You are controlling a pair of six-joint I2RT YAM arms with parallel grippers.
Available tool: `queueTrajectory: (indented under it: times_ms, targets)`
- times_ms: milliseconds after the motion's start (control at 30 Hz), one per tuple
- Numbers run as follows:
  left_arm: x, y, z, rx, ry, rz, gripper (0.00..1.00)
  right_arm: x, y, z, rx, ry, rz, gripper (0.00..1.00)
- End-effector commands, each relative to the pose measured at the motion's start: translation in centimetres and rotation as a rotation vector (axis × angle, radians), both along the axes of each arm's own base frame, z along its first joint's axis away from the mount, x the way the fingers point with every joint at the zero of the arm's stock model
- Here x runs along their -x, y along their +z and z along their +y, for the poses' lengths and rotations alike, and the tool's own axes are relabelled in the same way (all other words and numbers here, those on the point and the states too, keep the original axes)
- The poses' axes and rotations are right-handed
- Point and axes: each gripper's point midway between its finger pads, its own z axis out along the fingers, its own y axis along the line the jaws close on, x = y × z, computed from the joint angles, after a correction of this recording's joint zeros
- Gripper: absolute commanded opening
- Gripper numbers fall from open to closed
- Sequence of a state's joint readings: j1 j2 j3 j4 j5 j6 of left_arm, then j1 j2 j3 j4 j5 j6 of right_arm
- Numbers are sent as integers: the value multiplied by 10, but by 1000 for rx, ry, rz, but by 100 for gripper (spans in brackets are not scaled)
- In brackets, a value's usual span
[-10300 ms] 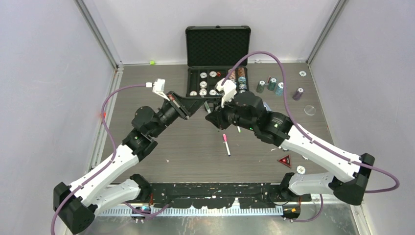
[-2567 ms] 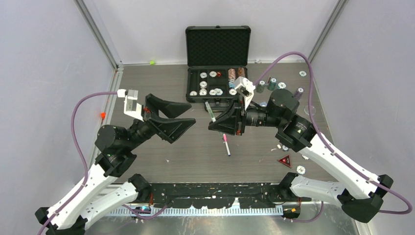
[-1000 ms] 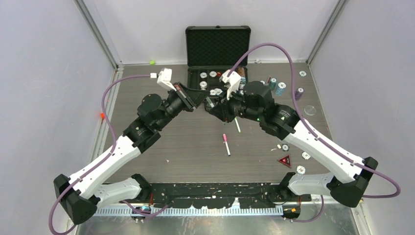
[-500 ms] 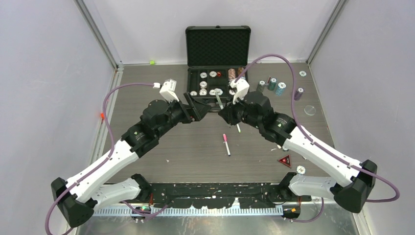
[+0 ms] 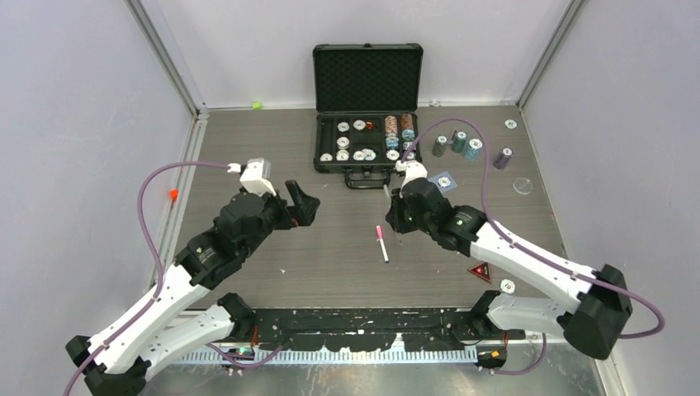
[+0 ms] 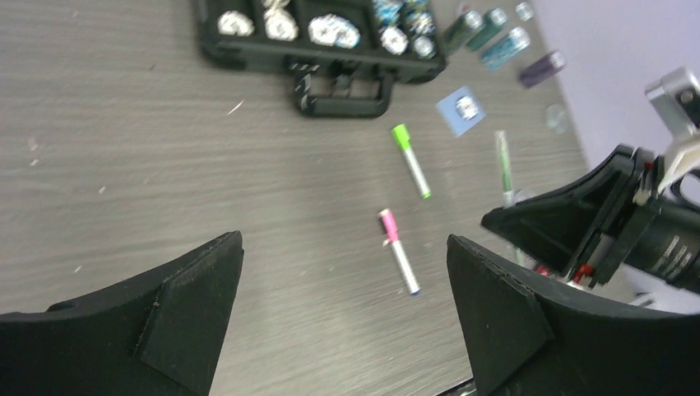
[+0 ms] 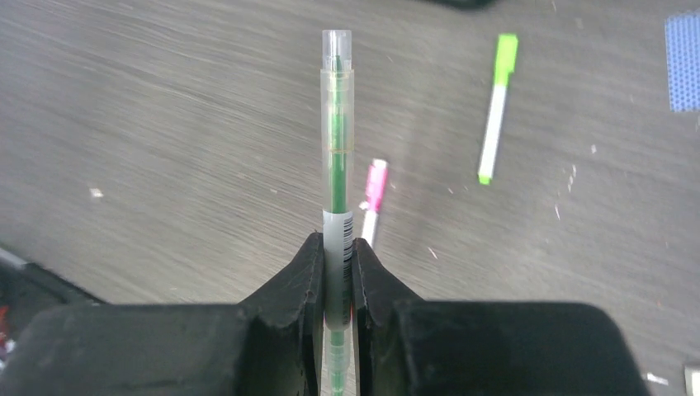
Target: Insert the pens into the pen caps
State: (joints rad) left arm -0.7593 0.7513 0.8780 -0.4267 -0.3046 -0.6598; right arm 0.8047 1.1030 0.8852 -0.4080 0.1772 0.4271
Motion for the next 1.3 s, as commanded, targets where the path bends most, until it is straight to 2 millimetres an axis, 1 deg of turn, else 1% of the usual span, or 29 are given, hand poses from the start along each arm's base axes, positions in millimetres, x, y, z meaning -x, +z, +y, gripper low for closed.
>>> queueTrajectory:
  times_ms: [0,67,133,233,333,567,633,700,800,867,1033,1100,1167,1267]
  targets:
    - [11,-37,27,-115,55,63,96,-7,-53,-28,122,-170,134,1]
    - [17,-48,33,-133,59,86,96,-8,-74,-34,146,-200,189,0]
    - [21,-55,40,-155,72,100,96,-6,-92,-34,159,-201,237,0]
    - [26,-61,52,-174,99,106,96,-2,-117,-35,204,-199,302,0]
    - [30,-65,58,-187,108,111,96,0,-133,-37,222,-211,341,0]
    - [35,-74,64,-209,110,128,96,4,-160,-33,235,-192,416,0]
    - [36,-75,66,-216,112,128,96,5,-165,-34,241,-194,427,3]
    - [37,-75,68,-222,118,128,96,6,-166,-35,243,-197,430,9]
    - [37,-76,69,-225,121,125,96,7,-164,-35,238,-200,429,22]
    - [37,-76,69,-226,122,126,96,6,-163,-35,239,-203,428,27]
    - [37,-74,70,-225,125,120,96,5,-153,-37,236,-211,412,43]
    - [37,-71,71,-222,126,117,96,3,-144,-37,231,-210,395,48]
    - [37,-68,72,-221,128,114,96,0,-131,-38,226,-210,370,53]
    - [39,-60,76,-222,138,109,96,-7,-102,-37,215,-194,315,60]
